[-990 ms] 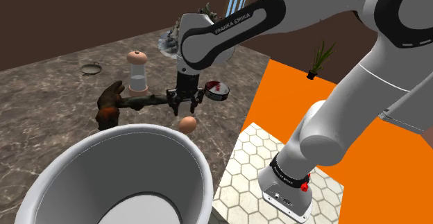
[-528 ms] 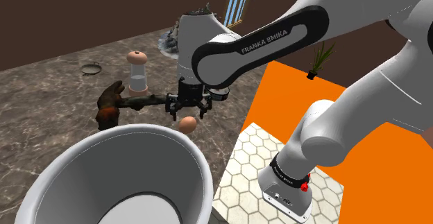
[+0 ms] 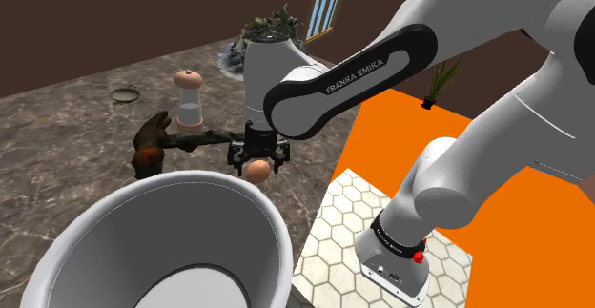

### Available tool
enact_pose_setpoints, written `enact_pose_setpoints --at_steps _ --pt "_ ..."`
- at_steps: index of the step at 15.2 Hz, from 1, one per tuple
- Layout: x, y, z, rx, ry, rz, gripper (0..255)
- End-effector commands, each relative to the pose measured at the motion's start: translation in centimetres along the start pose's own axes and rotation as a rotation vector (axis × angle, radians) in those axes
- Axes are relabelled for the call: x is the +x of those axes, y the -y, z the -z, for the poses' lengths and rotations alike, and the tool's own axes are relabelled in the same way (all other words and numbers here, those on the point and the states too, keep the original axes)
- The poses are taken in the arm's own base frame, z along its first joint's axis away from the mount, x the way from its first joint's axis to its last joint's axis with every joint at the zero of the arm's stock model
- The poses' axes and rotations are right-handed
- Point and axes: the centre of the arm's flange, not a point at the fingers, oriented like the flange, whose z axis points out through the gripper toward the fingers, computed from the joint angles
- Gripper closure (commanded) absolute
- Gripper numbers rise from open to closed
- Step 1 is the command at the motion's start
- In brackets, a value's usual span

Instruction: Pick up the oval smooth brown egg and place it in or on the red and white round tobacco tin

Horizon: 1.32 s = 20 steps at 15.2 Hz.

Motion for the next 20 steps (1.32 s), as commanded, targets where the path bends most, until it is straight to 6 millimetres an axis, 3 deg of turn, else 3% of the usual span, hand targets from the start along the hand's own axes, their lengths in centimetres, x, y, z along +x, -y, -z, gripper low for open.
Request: enact_pose_setpoints --at_steps 1,5,6,15,20 --pt "0.0 0.0 -0.1 0.0 0.0 0.0 0" --pt "0.0 0.0 -0.1 0.0 0.0 0.0 0" --pt "0.0 0.0 -0.1 0.0 0.0 0.0 255" --pt "0.0 0.0 -0.1 0.0 0.0 0.0 255" --pt "-0.1 -0.2 2.5 0.0 0.0 0.0 255"
